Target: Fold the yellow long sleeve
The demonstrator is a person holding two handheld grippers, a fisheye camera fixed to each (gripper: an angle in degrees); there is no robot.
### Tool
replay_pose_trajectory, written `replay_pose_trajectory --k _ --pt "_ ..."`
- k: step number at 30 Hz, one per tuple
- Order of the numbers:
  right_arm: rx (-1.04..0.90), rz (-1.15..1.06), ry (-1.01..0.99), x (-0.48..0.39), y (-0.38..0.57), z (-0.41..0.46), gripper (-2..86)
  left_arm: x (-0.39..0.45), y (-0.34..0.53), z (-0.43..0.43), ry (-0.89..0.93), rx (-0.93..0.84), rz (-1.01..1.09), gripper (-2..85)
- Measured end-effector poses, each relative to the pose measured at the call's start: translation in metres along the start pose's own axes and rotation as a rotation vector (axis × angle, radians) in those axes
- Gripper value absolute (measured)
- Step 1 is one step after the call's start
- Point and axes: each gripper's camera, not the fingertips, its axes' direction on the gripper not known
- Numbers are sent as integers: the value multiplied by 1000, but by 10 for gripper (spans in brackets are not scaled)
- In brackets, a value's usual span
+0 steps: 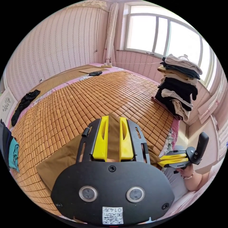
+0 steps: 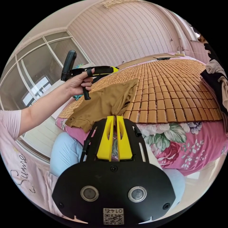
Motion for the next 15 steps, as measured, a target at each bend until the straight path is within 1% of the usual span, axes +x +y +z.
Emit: replay_pose_trajectory --k 4,7,10,12,13,14,15 --pt "6 9 -24 13 4 -4 13 11 -35 71 -66 -146 19 82" --pt "8 11 -29 21 8 -7 14 15 -44 113 -114 -250 19 82" --pt "67 35 -55 33 13 -17 23 18 -50 125 -74 -226 0 60" --pt "212 86 -44 46 23 -39 44 27 -52 131 -94 -231 48 46" --pt "240 96 -49 49 25 -43 57 34 -53 134 -124 -236 98 35" --pt "262 117 -64 55 28 -45 82 38 -54 135 -135 -241 122 27" --pt "223 135 -59 59 27 -40 111 44 -55 139 -151 -251 152 14"
